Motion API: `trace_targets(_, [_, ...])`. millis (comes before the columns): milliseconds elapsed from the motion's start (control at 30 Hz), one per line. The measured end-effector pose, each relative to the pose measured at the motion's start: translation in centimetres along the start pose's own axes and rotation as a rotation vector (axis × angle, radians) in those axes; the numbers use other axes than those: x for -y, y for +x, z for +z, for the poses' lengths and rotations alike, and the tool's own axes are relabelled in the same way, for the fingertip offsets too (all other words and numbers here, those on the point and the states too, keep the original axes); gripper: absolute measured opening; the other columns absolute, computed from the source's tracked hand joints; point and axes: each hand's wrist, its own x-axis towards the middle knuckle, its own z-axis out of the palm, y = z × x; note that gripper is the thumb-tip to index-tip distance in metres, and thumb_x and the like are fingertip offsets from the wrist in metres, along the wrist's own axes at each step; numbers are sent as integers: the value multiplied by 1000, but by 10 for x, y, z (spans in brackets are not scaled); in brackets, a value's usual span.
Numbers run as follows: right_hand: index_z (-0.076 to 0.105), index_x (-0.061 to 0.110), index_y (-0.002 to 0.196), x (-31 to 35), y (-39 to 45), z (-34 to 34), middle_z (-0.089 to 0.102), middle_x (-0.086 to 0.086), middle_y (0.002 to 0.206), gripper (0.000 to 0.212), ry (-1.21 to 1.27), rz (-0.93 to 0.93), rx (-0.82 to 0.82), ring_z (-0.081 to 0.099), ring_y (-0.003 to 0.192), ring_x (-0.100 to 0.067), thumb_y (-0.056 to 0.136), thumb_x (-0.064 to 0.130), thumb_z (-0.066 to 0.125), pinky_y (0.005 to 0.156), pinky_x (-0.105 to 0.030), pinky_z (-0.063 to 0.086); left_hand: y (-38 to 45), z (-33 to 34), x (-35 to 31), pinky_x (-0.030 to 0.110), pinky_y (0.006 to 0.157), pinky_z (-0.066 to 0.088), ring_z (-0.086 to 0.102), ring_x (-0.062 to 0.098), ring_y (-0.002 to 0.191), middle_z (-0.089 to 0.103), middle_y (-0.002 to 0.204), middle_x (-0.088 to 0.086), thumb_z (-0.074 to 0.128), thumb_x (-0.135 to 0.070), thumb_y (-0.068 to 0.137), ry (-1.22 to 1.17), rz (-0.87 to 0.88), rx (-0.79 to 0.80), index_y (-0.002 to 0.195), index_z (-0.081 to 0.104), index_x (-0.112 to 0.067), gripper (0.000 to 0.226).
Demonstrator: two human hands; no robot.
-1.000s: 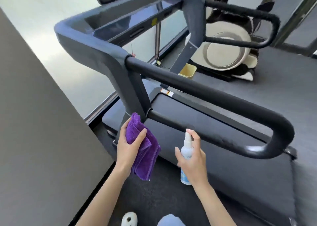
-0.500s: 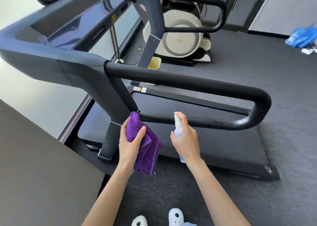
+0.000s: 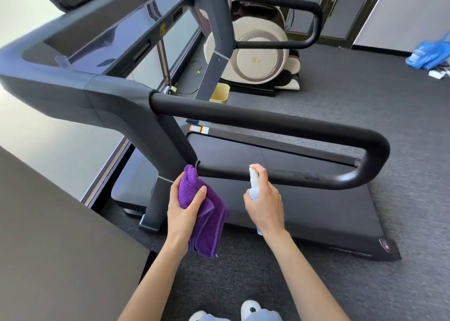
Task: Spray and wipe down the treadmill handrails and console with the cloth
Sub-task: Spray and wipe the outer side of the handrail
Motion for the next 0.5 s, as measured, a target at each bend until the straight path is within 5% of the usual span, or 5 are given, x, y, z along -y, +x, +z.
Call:
trace_targets(267, [41,26,140,-36,-15,-26,67,-3,102,60,31,73,-74,53,78,-20,88,5,61,66,-30,37,-5,22,4,36,88,56,64,14,105,61,118,-12,72,-40,79,-10,-4,32,126,48,-47,53])
trace_targets(500, [43,29,132,-52,-17,-36,62,0,89,58,60,89,-97,54,74,-25,85,2,62,65,-32,38,-13,41,8,42,93,54,62,15,108,59,120,-12,73,-41,80,18,-1,48,125,49,-50,52])
